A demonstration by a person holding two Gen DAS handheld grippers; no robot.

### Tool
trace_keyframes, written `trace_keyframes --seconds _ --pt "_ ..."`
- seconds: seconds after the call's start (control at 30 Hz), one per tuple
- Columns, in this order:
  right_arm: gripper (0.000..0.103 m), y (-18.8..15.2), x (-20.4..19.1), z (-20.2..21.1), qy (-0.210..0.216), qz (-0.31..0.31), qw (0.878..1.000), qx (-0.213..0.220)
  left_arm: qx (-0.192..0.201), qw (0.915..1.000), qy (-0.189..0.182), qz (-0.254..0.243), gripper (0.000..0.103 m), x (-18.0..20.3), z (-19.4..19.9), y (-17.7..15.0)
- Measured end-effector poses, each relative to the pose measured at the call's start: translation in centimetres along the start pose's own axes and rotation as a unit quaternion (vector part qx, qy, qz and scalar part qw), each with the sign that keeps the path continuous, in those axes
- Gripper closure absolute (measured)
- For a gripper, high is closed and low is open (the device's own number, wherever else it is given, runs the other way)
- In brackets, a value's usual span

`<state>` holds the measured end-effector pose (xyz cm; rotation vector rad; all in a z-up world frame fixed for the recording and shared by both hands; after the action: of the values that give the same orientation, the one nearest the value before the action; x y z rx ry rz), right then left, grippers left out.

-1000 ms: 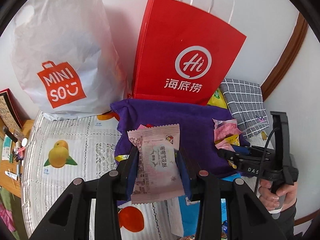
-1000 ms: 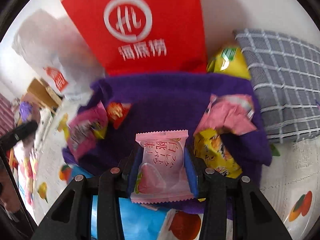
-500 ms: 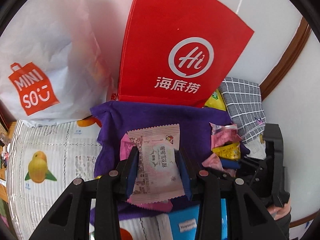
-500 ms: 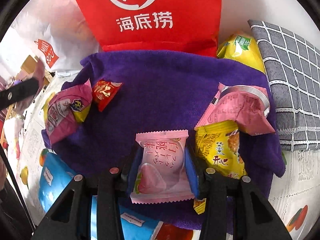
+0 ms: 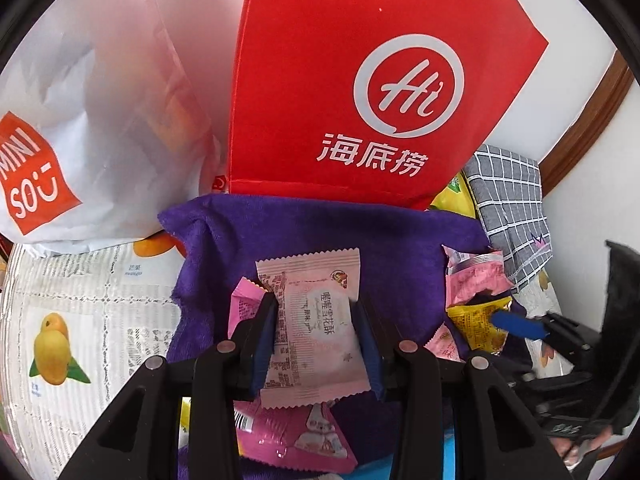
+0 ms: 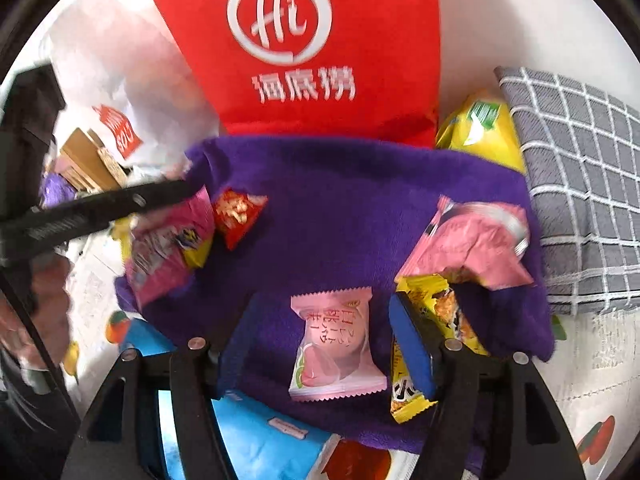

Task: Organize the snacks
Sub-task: 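Open the right tool then the left tool to release packets on the towel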

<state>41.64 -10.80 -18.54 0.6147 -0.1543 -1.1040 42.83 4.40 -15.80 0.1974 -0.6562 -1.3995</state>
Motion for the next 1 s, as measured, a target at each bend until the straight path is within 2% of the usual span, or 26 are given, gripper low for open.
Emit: trace_keyframes --seconds 0.17,0.33,0.53,0.6,0.87,1.0 --pt "0.036 0.3 0.7 1.2 0.003 -0.012 1.0 0.014 0.002 0.9999 0.012 -0.005 0.064 0.0 -0.7 0.5" --pt "0.036 0.1 1.2 1.4 -0.003 -0.015 1.0 0.009 -0.001 0.9999 0.017 0.0 0.061 -0.3 -1.2 0.7" --pt "0.036 0.1 0.8 1.7 -0.001 -0.012 1.0 0.012 -0.017 0.9993 0.031 0.01 0.051 -1.2 -1.2 0.2" --pt "0.036 0.1 0.6 2.1 -0.002 -0.011 1.0 0.015 -0.016 0.9991 0.037 0.012 0.047 -1.5 -0.6 -0.1" --pt "0.036 -1.8 -0.2 5.6 0.001 -0.037 0.998 0.053 0.0 0.9996 0.028 0.007 0.046 -1.1 4.0 -1.7" --pt "0.037 -3.6 -1.2 7.8 -0.026 -0.018 0.998 0.054 0.012 0.9998 0.016 0.003 0.044 -0.3 6.8 -3.2"
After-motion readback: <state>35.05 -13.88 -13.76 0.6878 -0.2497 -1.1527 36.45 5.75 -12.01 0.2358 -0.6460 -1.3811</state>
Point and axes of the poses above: each gripper's, at about its wrist camera, not at the fingertips, and z roughly against the way its jaws point, x to its right, y to its top, the point moved 7 cm from there along -z, roughly the way its jaws point, and after that the axes turned 6 degrees about z, right-handed, at the moved point
